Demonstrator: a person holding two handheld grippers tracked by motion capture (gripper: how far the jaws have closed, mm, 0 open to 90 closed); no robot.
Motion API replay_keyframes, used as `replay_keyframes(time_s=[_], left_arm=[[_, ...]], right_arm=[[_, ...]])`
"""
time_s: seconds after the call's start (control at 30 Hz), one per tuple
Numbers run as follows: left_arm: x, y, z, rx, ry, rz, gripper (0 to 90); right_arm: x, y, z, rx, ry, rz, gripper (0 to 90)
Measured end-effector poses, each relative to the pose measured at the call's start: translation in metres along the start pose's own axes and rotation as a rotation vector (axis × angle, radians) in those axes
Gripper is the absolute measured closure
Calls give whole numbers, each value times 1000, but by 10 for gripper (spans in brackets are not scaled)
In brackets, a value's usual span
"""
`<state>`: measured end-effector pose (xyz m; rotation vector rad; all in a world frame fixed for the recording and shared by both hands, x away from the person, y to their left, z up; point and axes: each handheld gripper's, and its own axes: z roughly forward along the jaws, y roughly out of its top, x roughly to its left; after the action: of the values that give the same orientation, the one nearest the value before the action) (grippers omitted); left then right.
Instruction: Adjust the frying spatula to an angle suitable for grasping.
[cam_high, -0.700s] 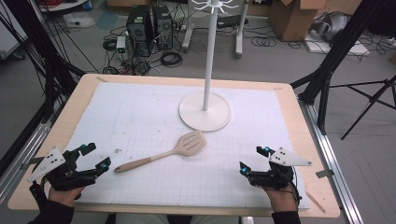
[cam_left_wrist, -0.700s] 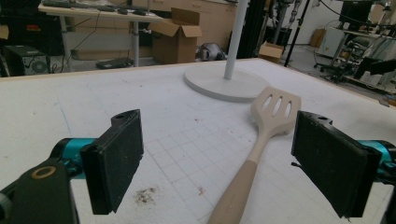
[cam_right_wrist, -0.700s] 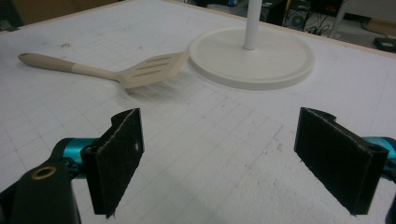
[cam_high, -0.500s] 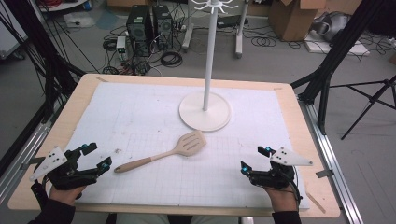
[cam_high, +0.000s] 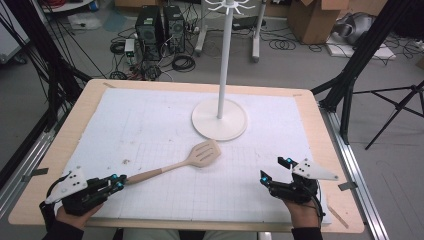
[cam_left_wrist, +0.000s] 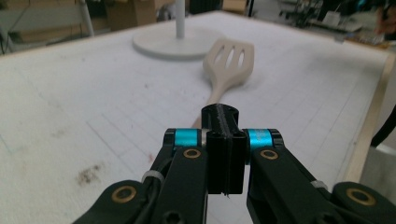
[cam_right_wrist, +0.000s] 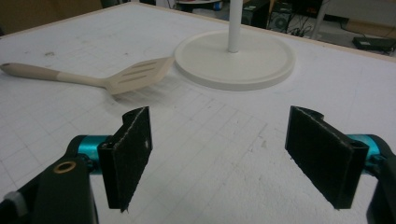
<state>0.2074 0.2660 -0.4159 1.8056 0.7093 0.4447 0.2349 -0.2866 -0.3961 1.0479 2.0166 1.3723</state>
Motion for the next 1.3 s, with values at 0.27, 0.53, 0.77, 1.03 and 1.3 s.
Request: replay_keyframes(time_s=[0.27,0.53,0.77,1.03,1.3], left_arm=[[-13,-11,8,117,9,-43,900],[-10,-17,22,200,33,-54,900],[-1,-19,30,270,116,-90,900],[5,-20,33,292,156,-98,900],[6,-19,36,312,159,-98,900]], right_arm=[[0,0,1,4,-2,-3,215],[0,0,1,-1,0,-1,215],[0,-1,1,2,-3,-5,215],[1,-1,1,4,-2,-3,216],[2,0,2,9,3,-6,216]])
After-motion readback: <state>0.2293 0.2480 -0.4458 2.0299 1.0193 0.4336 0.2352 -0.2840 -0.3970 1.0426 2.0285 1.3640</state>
